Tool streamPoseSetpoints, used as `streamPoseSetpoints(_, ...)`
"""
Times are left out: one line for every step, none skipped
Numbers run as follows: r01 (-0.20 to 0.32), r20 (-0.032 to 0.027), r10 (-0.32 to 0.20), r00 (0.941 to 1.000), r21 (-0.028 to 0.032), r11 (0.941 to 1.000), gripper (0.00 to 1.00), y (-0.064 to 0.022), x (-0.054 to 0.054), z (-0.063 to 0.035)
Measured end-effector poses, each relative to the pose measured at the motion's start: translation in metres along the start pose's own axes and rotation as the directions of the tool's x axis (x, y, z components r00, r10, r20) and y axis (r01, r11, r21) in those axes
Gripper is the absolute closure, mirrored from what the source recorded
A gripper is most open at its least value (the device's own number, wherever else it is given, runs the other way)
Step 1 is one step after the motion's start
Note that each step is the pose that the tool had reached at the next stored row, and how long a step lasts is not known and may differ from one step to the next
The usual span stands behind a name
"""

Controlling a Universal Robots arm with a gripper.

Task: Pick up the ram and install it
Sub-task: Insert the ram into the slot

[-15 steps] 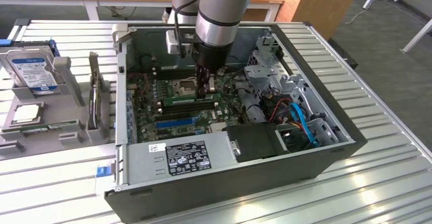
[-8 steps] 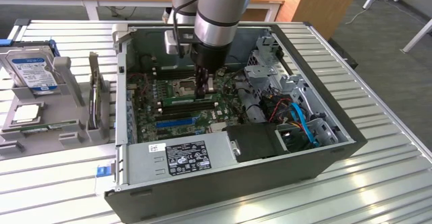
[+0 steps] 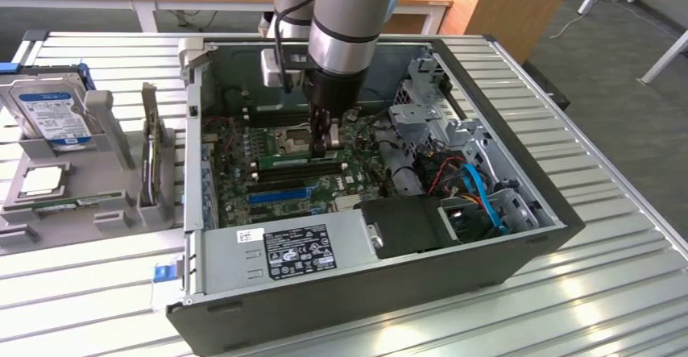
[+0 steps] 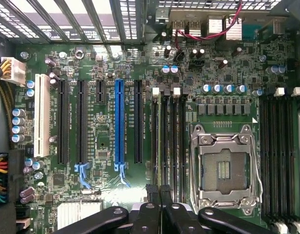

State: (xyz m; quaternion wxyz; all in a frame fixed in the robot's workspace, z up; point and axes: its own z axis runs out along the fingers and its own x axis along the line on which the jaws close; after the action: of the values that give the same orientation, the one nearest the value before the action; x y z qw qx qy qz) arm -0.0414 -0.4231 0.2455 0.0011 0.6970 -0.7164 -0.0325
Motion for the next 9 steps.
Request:
streamPoseSetpoints(0.000, 0.0000, 0.000, 1.0000, 0.0005, 1.0000, 0.88, 0.0000, 0.0000, 0.0007)
streamPoseSetpoints(0.000, -0.0001, 0.000, 1.0000, 0.0008, 1.0000, 0.88, 0.0000, 0.0001, 0.0015)
streamPoseSetpoints(0.000, -0.0001, 0.000, 1.0000, 0.0010, 1.0000, 0.88, 0.0000, 0.0001, 0.0022)
streamPoseSetpoints(0.000, -0.0001, 0.000, 1.0000, 0.0011, 1.0000, 0.88, 0.0000, 0.0001, 0.0029)
streamPoseSetpoints(0.000, -0.0001, 0.000, 1.0000, 0.0011, 1.0000, 0.88, 0.0001, 0.0001, 0.0035)
streamPoseSetpoints(0.000, -0.0004, 0.000, 1.0000, 0.0012, 1.0000, 0.88, 0.0000, 0.0002, 0.0041)
streamPoseSetpoints(0.000, -0.0008, 0.000, 1.0000, 0.0011, 1.0000, 0.88, 0.0000, 0.0002, 0.0047)
streamPoseSetpoints(0.000, -0.0013, 0.000, 1.0000, 0.0011, 1.0000, 0.88, 0.0000, 0.0002, 0.0049)
streamPoseSetpoints(0.000, -0.0015, 0.000, 1.0000, 0.0011, 1.0000, 0.88, 0.0000, 0.0002, 0.0049)
